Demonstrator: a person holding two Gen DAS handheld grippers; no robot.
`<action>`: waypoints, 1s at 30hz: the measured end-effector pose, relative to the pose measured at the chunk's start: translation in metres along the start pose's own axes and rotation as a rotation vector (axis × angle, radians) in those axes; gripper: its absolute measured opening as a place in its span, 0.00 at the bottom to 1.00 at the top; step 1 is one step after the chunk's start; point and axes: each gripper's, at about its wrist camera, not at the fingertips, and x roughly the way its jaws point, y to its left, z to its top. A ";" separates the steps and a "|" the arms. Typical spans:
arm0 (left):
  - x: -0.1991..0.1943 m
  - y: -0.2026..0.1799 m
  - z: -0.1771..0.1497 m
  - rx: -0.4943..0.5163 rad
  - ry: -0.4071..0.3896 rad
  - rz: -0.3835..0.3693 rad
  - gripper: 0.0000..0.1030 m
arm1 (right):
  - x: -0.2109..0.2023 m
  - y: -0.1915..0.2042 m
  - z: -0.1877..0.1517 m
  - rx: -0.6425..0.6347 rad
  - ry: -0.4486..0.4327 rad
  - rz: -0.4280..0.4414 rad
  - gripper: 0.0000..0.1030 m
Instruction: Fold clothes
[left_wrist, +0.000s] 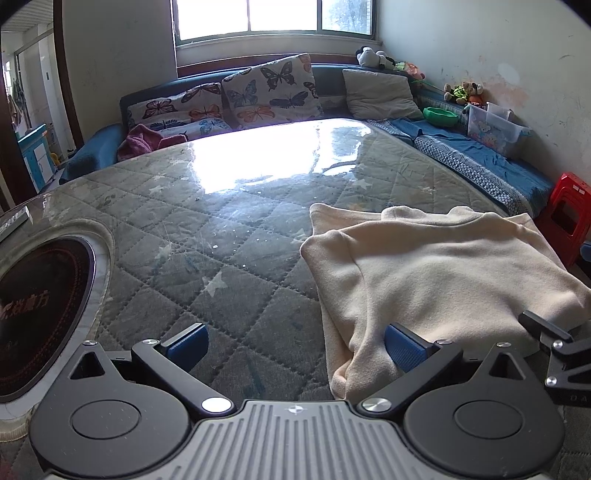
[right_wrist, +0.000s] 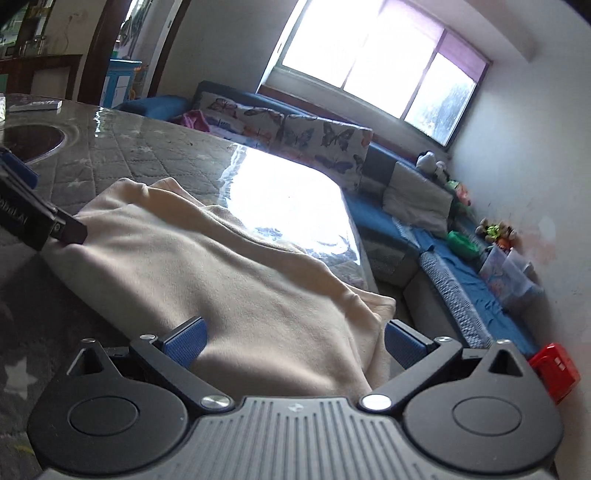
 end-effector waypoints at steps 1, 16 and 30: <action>0.000 0.000 0.000 0.001 0.000 0.001 1.00 | -0.001 0.001 -0.001 0.002 -0.005 -0.004 1.00; -0.001 0.000 0.000 -0.004 0.005 0.002 1.00 | 0.001 0.028 0.013 -0.151 -0.069 0.021 1.00; 0.000 0.000 -0.001 -0.012 0.009 -0.001 1.00 | 0.060 0.011 0.051 -0.142 -0.044 -0.046 1.00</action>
